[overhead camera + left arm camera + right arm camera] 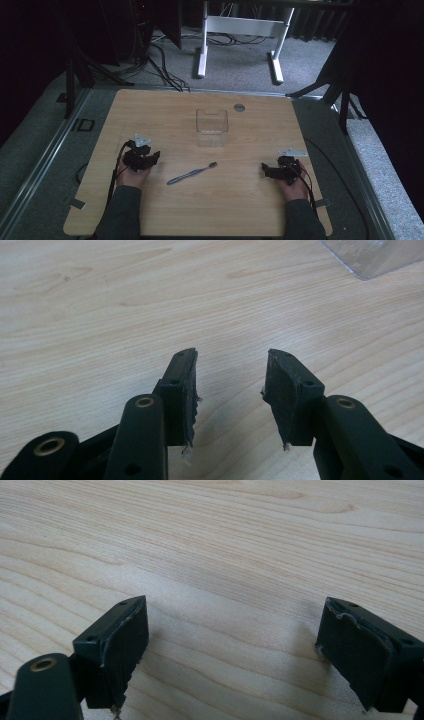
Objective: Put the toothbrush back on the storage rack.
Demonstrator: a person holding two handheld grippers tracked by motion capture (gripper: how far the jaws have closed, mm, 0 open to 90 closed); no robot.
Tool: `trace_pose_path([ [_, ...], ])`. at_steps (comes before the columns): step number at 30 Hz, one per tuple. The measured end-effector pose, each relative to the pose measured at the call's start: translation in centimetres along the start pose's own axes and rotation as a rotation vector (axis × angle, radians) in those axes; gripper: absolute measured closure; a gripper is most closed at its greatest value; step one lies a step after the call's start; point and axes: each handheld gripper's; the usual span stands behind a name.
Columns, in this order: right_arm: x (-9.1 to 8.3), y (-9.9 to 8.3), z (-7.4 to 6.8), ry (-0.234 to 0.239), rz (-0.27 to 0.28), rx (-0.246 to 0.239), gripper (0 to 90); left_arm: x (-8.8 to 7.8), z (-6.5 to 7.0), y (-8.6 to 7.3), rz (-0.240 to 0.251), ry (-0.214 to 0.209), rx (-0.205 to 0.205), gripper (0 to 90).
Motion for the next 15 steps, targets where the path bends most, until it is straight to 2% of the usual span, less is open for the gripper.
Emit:
trace_pose_path([
  [11,0.0,0.0,0.0,-0.001,0.0,0.001,12.7,-1.1,0.3,0.9,0.021,-0.027,0.011,54.5],
  [15,0.0,0.0,0.0,-0.001,0.0,0.001,12.7,-1.6,0.6,1.4,0.028,-0.038,0.027,54.5],
])
Point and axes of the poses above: each handheld gripper's, and its own axes: x roughly forward along the jaws, y roughly out of its top, z roughly to its right, and after that the axes turned 3 degrees about y, right-handed
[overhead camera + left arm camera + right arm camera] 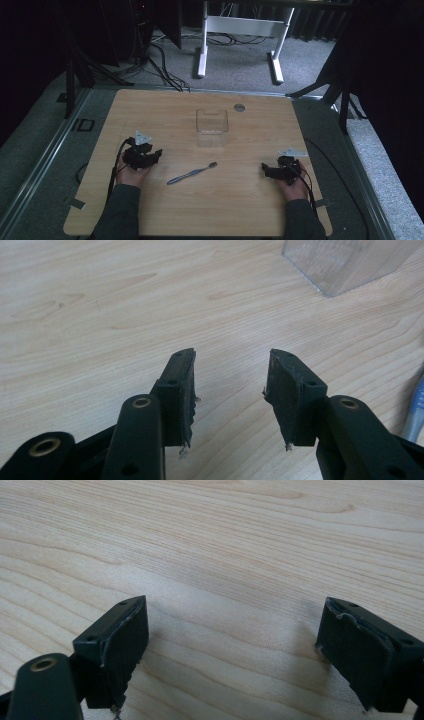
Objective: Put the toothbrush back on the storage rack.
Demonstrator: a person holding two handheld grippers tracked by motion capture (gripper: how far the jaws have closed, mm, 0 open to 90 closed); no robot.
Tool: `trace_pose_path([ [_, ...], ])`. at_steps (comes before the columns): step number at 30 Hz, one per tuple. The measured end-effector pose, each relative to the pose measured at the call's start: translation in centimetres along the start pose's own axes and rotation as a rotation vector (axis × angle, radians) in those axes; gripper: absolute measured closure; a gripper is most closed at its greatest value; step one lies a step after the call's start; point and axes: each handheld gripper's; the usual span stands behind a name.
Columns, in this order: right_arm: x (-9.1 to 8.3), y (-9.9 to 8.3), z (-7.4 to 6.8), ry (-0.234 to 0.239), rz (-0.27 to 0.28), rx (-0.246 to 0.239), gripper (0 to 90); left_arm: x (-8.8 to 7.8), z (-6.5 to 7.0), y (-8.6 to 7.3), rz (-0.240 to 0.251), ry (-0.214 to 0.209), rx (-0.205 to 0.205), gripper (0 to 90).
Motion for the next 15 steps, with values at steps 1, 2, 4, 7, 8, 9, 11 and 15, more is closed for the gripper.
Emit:
trace_pose_path([
  [1,0.0,0.0,0.0,0.0,0.0,0.0,12.7,-0.1,0.0,0.1,0.002,-0.005,0.004,54.5],
  [2,0.0,0.0,0.0,0.0,0.0,0.0,12.7,-0.2,0.1,0.2,0.0,-0.011,0.011,54.6],
  [4,0.0,0.0,0.0,0.0,0.0,0.0,12.7,-0.2,0.3,0.5,-0.022,-0.016,0.037,54.9],
  [7,0.0,0.0,0.0,0.0,0.0,0.0,12.7,-0.4,0.7,0.8,-0.025,-0.043,0.066,55.3],
  [8,0.0,0.0,0.0,0.0,0.0,0.0,12.7,-0.6,1.0,1.0,-0.028,-0.05,0.082,55.4],
  [9,0.0,0.0,0.0,0.0,0.0,0.0,12.7,-0.6,1.0,1.0,-0.028,-0.05,0.082,55.5],
  [11,0.0,0.0,0.0,0.0,0.0,0.0,12.7,-0.7,1.2,1.3,-0.029,-0.061,0.098,55.6],
  [15,0.0,0.0,0.0,-0.001,0.0,0.0,12.7,-0.8,1.8,1.8,-0.027,-0.083,0.118,56.7],
])
Point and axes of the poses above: each handheld gripper's, and its own axes: x roughly forward along the jaws, y roughly out of its top, z roughly to its right, and after that the axes turned 3 degrees about y, right-handed
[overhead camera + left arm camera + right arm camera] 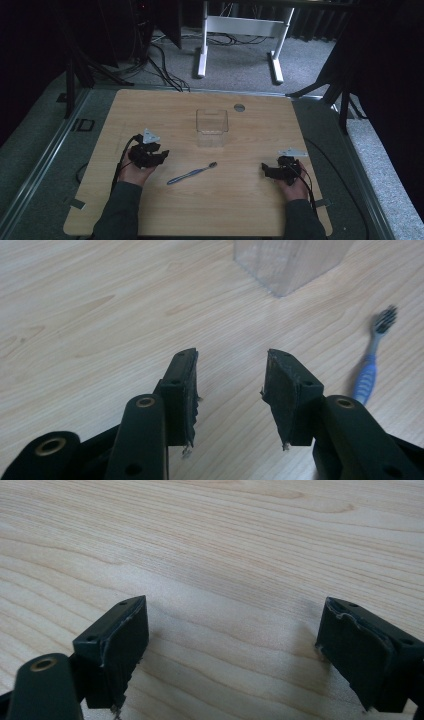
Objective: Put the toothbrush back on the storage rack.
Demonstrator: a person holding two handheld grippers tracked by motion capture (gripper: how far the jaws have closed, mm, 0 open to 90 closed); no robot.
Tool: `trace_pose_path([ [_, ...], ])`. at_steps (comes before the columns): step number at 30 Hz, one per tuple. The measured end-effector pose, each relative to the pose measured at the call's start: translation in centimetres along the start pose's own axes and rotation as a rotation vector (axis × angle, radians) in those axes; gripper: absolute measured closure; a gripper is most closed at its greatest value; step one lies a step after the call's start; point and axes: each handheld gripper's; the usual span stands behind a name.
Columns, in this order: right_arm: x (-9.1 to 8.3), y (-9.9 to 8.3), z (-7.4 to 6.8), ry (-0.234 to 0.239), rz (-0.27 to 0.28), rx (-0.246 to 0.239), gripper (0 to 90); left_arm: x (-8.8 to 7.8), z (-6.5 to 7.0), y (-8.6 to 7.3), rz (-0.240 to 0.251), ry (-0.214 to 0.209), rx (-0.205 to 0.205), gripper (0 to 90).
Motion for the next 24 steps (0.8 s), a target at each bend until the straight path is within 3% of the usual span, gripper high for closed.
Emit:
trace_pose_path([
  [24,0.0,0.0,0.0,0.001,0.0,0.001,12.7,-0.8,1.3,2.5,0.008,-0.069,0.08,59.5],
])
Point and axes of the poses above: each handheld gripper's, and its own axes: x roughly forward along the jaws, y roughly out of its top, z roughly to its right, and after that the axes turned 3 degrees about y, right-handed
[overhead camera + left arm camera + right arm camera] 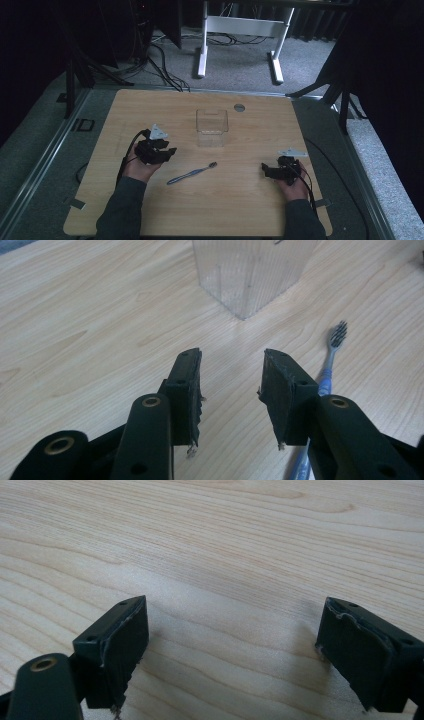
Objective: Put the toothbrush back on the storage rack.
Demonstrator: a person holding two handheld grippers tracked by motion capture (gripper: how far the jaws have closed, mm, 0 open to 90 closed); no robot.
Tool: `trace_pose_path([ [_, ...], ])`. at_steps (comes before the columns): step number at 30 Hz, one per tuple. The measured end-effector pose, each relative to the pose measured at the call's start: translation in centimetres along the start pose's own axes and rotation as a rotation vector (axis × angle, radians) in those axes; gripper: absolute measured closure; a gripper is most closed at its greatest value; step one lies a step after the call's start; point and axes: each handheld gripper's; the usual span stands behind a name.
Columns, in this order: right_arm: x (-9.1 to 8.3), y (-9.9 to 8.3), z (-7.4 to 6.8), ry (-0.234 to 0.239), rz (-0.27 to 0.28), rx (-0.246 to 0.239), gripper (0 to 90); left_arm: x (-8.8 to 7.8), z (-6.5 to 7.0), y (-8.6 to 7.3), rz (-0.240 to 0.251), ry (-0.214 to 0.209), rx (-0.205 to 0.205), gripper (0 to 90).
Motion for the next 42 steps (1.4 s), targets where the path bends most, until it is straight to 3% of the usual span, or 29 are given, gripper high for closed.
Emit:
trace_pose_path([
  [16,0.0,0.0,0.0,0.0,0.0,0.0,12.7,0.1,0.7,1.4,0.001,-0.024,0.033,59.2],
  [33,0.0,0.0,0.0,0.0,0.0,0.001,12.7,1.1,2.0,2.7,-0.048,-0.06,0.085,59.6],
  [42,0.0,0.0,0.0,0.0,0.0,0.002,12.7,1.6,2.4,3.0,-0.075,-0.073,0.086,60.5],
])
Point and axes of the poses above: each handheld gripper's, and its own axes: x roughly forward along the jaws, y roughly out of its top, z roughly to its right, and after that the axes turned 3 degrees about y, right-handed
